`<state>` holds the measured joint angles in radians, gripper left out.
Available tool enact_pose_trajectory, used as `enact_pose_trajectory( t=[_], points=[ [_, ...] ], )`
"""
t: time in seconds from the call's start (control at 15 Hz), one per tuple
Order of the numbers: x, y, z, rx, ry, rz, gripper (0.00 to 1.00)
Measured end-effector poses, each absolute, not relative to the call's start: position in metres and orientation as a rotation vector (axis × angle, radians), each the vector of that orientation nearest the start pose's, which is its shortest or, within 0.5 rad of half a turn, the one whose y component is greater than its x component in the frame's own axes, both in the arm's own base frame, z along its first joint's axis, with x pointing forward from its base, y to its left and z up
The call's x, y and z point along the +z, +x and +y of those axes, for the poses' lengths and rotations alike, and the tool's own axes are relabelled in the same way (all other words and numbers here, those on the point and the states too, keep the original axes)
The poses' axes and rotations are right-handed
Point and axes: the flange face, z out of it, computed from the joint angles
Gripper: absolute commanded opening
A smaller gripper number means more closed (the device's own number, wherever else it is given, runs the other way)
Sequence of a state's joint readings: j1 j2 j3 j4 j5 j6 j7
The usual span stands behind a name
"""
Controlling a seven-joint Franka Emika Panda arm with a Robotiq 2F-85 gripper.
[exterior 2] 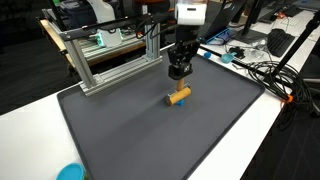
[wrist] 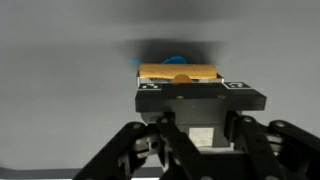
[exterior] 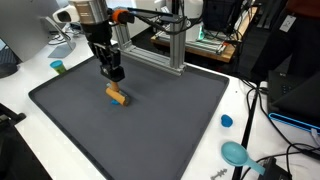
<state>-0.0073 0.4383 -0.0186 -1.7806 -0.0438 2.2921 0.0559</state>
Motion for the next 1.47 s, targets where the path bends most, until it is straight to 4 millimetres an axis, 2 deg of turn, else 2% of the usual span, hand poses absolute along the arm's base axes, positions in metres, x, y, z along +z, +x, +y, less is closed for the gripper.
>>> enact_pose_trajectory(
  t=[0.2, 0.33, 0.73, 0.87, 1.2, 1.33, 1.47],
  points=[
    [0.316, 0.656, -0.018, -0.038, -3.181, 0.089, 0.22],
    [0.307, 0.653, -0.020, 0.017, -3.177, 0.099, 0.22],
    [0.308, 0.655, -0.030, -0.006, -3.127, 0.181, 0.22],
    [0.318, 0.656, -0.032, -0.044, -3.114, 0.179, 0.22],
    [0.371, 0.658, -0.033, -0.207, -3.108, 0.120, 0.22],
    [0.375, 0.659, -0.030, -0.245, -3.106, 0.109, 0.22],
    [0.369, 0.660, -0.028, -0.266, -3.106, 0.103, 0.22]
  ],
)
